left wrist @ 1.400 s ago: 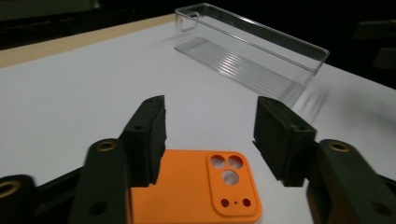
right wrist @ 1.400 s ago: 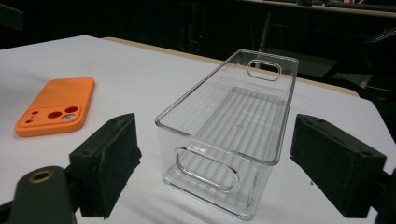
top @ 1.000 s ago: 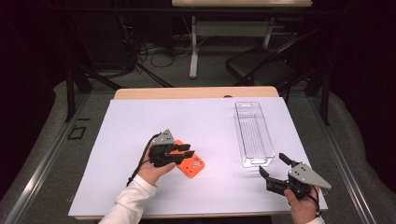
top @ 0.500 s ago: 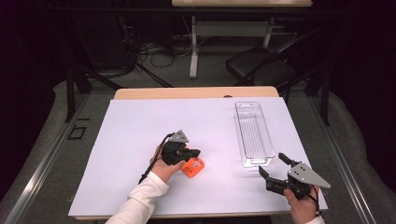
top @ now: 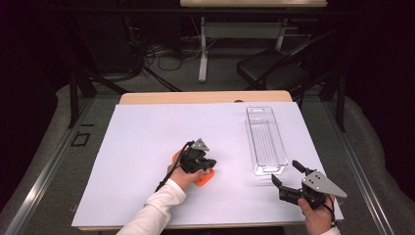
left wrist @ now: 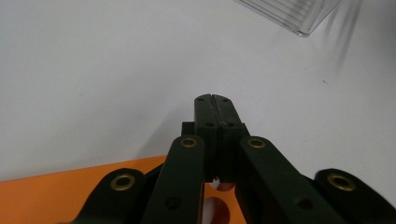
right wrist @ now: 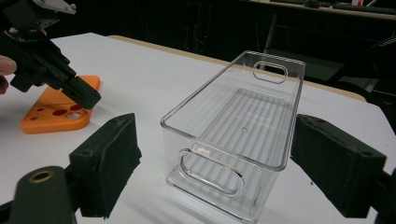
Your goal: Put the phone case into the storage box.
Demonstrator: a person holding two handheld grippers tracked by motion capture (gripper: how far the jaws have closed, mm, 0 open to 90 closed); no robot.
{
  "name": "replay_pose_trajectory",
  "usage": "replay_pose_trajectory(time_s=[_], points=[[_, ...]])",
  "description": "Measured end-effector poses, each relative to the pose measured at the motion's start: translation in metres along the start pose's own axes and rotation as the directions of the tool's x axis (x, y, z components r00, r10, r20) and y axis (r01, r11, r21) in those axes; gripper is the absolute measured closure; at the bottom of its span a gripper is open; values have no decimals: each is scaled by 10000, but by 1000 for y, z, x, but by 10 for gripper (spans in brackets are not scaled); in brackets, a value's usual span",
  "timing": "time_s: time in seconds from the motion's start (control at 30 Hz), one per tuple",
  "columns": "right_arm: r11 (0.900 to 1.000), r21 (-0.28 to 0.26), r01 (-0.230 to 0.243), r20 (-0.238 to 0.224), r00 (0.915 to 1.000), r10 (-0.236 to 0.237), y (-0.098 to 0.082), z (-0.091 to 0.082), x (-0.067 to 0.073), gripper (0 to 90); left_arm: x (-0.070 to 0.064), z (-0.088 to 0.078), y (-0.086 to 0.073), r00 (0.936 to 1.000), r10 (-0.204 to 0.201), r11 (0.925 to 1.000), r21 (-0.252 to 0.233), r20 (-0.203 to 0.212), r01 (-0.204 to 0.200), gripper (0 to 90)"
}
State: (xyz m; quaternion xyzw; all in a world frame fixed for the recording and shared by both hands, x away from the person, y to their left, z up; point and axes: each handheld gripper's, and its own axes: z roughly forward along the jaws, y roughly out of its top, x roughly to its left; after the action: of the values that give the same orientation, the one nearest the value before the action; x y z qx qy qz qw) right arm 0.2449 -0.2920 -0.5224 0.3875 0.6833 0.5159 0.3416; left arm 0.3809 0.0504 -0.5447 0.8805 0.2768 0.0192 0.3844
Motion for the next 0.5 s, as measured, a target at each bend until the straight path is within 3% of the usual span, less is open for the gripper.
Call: replay_pose_trajectory(time_s=[0.03,0.17,0.2,0.5], points=[[10000,-9,-7,-2,10000,7,0,0,0,144,-1,1,1,9999,-2,10000,80,-145,3,900],[10000,17,-13,11,10000,13,0,0,-1,144,-1,5,1,10000,-16,9998,173,26,15,900],[10000,-6,-12,20,10000,12,0,0,-1,144,-2,6,1,9999,-14,9997,226,-158,18,900],[10000,8,-28,16,10000,28,0,-1,-1,145,0,11,0,9999,-2,9981,613,-101,8,900]])
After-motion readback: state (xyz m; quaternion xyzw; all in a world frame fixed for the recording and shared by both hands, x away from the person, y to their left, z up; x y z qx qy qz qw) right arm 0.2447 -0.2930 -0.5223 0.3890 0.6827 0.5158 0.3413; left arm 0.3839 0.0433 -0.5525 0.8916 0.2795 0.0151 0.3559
